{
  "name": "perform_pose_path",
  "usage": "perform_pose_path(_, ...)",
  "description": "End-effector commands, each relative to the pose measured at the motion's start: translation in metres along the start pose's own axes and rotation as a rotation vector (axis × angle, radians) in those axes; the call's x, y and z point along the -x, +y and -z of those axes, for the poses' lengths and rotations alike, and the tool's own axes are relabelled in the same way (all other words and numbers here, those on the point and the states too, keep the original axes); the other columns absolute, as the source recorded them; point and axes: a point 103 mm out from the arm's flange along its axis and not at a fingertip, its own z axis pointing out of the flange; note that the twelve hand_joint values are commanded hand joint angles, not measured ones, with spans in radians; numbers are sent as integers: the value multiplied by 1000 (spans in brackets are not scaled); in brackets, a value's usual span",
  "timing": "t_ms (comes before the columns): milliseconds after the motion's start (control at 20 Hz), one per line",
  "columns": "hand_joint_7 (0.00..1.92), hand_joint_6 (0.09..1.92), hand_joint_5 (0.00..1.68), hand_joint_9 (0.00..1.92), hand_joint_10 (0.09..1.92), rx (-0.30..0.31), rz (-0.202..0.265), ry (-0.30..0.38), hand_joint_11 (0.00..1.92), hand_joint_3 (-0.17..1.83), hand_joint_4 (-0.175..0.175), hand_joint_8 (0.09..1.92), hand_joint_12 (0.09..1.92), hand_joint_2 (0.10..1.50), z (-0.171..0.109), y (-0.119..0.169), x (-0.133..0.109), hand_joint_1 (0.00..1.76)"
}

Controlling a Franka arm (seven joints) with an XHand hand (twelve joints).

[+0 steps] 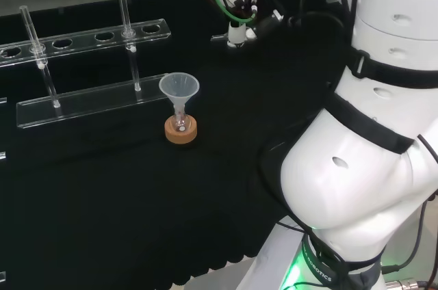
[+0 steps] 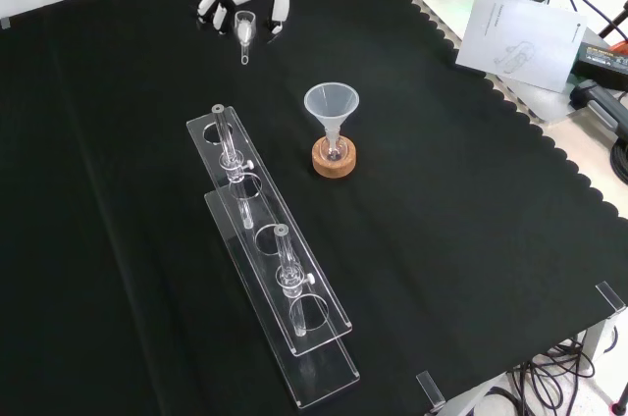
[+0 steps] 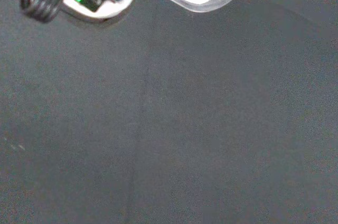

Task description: Pour all the NaCl from the weighing funnel into the round-bottom flask.

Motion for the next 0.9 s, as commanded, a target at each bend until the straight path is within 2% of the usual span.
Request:
perform_pose_path(50,614,787,1210,989,375,-16,-12,-41,780,658,175,642,1108,679,7,-33,2,1105)
perform_pose_path(350,613,791,1208,992,372,-11,-10,-116,781,658,175,643,1107,679,23,-62,-11,1105)
perform_pose_path(900,612,799,1203,997,368,14,13,-109,781,660,175,644,1102,681,32,-100,-31,1104)
